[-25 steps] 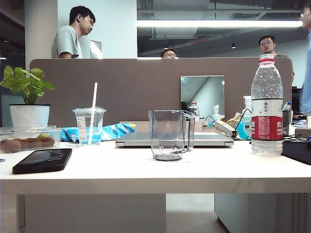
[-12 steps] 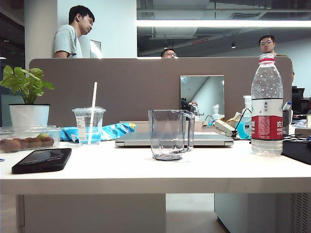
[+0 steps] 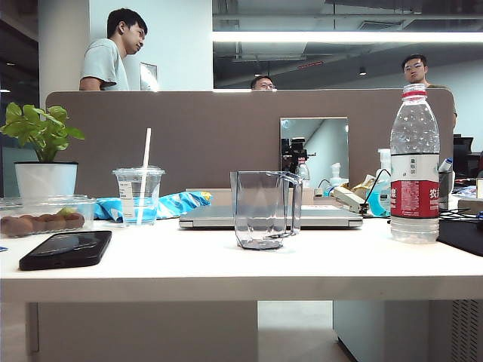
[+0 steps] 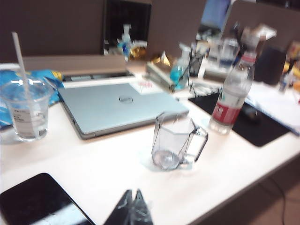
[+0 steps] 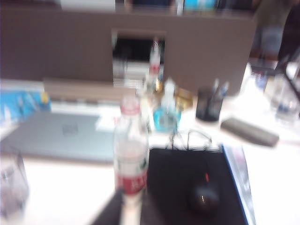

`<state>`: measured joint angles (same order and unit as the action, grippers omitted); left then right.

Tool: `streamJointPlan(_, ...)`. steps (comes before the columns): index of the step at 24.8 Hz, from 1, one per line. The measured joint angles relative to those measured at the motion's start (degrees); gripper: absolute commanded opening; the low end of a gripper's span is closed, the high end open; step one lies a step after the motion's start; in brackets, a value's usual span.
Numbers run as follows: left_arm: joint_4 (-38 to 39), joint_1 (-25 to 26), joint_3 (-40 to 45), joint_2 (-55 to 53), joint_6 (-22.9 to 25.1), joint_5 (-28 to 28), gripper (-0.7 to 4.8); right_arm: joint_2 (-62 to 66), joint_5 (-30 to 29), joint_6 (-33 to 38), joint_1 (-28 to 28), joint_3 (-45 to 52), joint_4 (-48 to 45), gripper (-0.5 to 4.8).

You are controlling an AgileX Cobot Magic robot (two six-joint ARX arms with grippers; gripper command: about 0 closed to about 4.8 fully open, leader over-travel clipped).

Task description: Pick up the mineral water bottle on the table and pour water into the mug until it's half full.

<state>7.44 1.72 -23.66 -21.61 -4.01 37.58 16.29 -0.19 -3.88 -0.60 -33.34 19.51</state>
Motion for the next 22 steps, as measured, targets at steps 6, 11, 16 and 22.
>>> streamJointPlan(6, 1.66, -14.29, -3.1, -15.54, 7.52, 1.6, -0.04, 16.85, -2.45, -2.05, -0.04, -3.82, -1.01, 2.55)
streamJointPlan(11, -0.74, -24.63, -3.54, -16.92, 10.88, -9.77, -0.04, 30.95, -2.49, -1.95, -0.09, 1.46, -20.24, 4.24)
streamJointPlan(16, -0.79, -24.72, -3.54, -16.96, 10.88, -13.35, -0.05, 45.31, -3.54, 0.52, -0.24, 4.52, -39.85, 4.33)
streamJointPlan(22, -0.39, -24.68, -3.54, -16.98, 10.86, -13.4, -0.05, 63.58, -5.07, 0.74, -0.61, 4.68, -59.89, 4.79)
